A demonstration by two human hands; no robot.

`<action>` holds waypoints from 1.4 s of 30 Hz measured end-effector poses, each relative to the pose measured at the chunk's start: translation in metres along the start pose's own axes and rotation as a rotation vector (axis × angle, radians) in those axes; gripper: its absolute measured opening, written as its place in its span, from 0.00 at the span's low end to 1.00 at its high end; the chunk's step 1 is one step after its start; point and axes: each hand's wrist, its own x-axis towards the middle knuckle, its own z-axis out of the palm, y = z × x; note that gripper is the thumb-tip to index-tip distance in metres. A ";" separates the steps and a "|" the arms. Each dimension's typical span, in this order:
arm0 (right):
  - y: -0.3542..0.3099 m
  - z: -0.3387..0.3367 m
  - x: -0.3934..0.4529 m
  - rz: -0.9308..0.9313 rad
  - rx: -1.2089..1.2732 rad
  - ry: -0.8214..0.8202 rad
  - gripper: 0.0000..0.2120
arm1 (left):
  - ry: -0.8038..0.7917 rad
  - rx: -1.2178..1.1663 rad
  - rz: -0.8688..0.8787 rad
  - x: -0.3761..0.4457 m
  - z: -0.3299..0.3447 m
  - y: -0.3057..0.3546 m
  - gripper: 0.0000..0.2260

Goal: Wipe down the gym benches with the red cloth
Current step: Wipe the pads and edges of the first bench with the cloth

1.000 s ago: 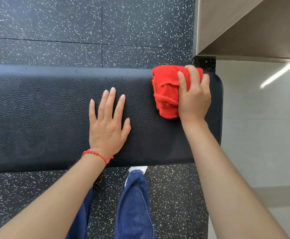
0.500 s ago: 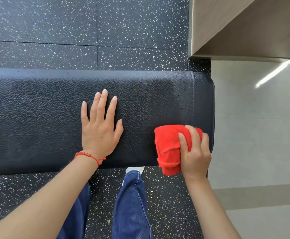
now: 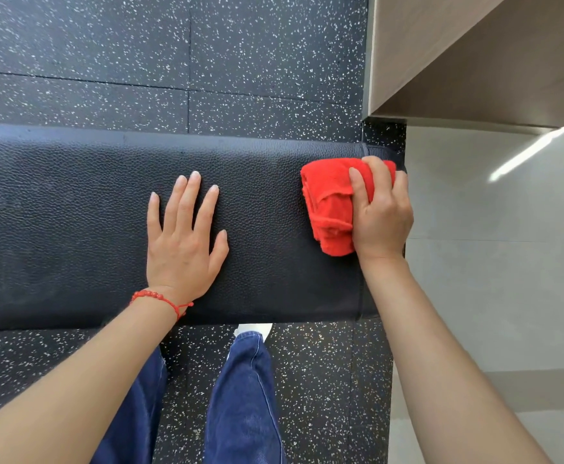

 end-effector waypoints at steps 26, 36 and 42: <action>-0.001 -0.033 -0.107 0.265 0.238 -0.156 0.13 | -0.143 -0.155 -0.072 -0.061 -0.032 0.002 0.24; -0.026 -0.033 -0.165 0.460 0.312 0.057 0.15 | -0.203 -0.177 0.107 -0.082 -0.055 -0.021 0.23; -0.036 -0.034 -0.187 0.557 0.347 0.203 0.13 | -0.248 -0.148 0.313 -0.067 -0.064 -0.019 0.23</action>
